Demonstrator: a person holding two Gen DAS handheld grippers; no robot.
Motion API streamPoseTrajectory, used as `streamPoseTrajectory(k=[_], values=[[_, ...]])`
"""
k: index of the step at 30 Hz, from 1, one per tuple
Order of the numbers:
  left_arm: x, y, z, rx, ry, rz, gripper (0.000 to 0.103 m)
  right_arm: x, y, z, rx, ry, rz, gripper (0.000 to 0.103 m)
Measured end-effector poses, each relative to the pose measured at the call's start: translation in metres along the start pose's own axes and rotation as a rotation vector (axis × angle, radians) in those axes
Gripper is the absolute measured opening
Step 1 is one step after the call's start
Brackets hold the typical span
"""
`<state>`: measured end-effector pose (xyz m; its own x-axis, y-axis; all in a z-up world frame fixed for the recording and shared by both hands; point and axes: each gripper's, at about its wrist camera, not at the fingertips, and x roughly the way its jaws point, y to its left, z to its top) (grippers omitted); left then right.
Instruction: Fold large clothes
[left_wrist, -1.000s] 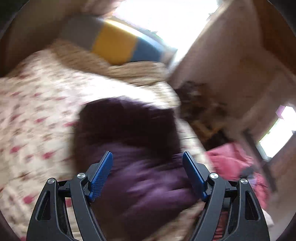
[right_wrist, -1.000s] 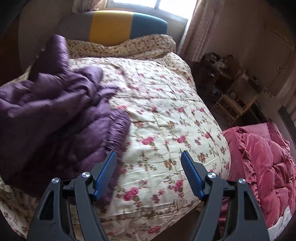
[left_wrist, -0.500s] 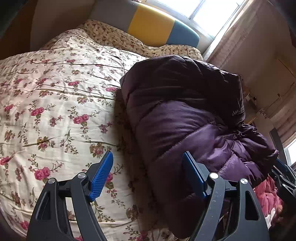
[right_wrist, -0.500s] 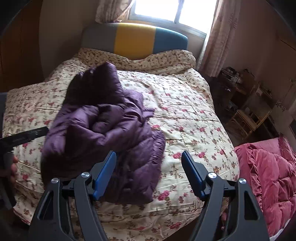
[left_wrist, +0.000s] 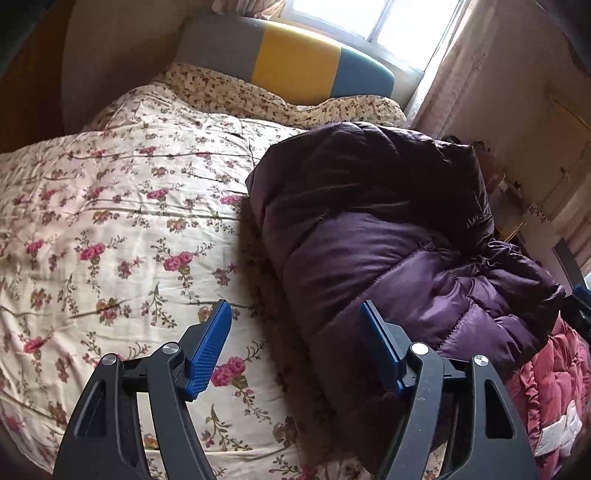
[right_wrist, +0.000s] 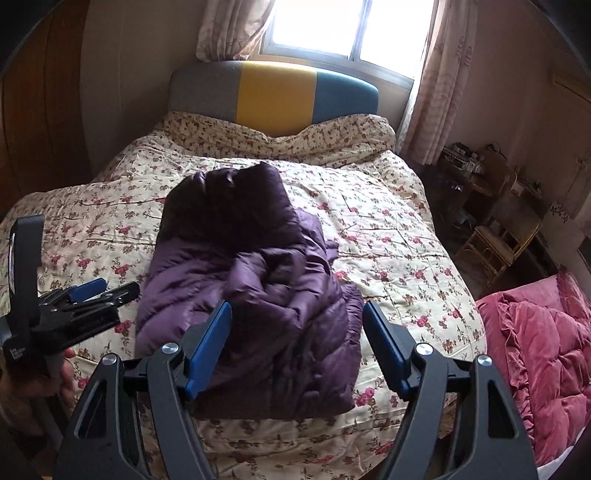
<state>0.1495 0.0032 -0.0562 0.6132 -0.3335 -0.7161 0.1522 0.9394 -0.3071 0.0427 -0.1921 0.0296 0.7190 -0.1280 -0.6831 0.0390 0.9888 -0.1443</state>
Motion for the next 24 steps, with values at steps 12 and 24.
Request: streamPoseTrajectory(k=[12,24], values=[[0.005,0.005,0.007,0.065,0.001,0.004,0.066,0.030,0.025,-0.019,0.044,0.101,-0.080,0.069],[0.009,-0.004,0.019,0.171,0.002,-0.045,0.066,0.073,0.047,-0.041,-0.085,0.190,-0.154,0.023]])
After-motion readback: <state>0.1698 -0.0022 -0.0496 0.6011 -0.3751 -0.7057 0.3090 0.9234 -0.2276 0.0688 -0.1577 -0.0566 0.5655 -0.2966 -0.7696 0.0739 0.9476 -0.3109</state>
